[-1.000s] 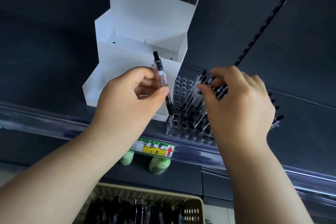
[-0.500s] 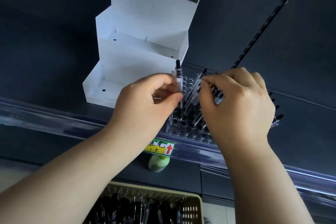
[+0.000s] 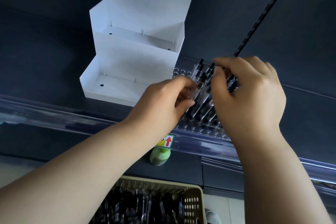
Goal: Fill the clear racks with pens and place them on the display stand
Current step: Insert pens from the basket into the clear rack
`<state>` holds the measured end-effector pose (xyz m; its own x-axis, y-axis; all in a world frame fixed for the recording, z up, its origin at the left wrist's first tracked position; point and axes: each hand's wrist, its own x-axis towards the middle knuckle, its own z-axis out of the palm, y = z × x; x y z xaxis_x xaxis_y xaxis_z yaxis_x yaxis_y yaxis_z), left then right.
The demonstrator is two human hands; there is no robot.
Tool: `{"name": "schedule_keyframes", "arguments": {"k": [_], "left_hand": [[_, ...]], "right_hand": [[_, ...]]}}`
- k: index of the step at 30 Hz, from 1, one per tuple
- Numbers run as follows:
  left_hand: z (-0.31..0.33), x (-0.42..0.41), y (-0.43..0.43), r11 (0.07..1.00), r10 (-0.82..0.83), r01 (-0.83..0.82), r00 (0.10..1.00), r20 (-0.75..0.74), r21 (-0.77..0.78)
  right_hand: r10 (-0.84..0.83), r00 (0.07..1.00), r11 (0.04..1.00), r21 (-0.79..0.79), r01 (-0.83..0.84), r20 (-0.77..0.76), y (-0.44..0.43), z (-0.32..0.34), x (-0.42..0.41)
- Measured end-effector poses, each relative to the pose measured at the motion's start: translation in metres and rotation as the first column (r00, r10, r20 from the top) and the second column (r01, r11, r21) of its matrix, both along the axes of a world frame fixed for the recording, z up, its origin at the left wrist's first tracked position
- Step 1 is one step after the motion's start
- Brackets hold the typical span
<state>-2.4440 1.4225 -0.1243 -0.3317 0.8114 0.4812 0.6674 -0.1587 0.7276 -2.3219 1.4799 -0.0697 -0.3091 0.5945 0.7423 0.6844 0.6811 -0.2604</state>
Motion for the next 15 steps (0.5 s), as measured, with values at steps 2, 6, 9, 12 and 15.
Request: {"name": "schedule_keyframes", "arguments": {"k": [2,6,9,12,15], "left_hand": [[-0.005,-0.001,0.004,0.998,0.016,-0.017,1.0,-0.02,-0.069],[-0.011,-0.001,0.009,0.991,0.028,-0.034,0.998,-0.049,-0.13],[-0.012,-0.001,0.01,0.991,0.029,-0.039,0.996,-0.079,-0.125],[-0.013,-0.004,0.008,0.986,0.01,-0.029,0.993,-0.115,-0.164],[-0.013,-0.007,0.001,0.978,0.007,-0.04,0.987,-0.16,-0.205]], "right_hand": [[-0.016,1.0,0.999,-0.028,0.016,-0.005,0.002,0.0,0.002],[-0.02,1.0,0.997,-0.069,0.02,0.004,0.004,-0.001,0.004],[-0.018,1.0,0.997,-0.077,0.019,0.007,0.004,-0.001,0.006],[-0.011,1.0,0.997,-0.072,0.012,0.012,0.004,0.002,0.007],[-0.002,1.0,0.999,-0.05,0.002,0.008,0.0,0.005,0.011]]}}
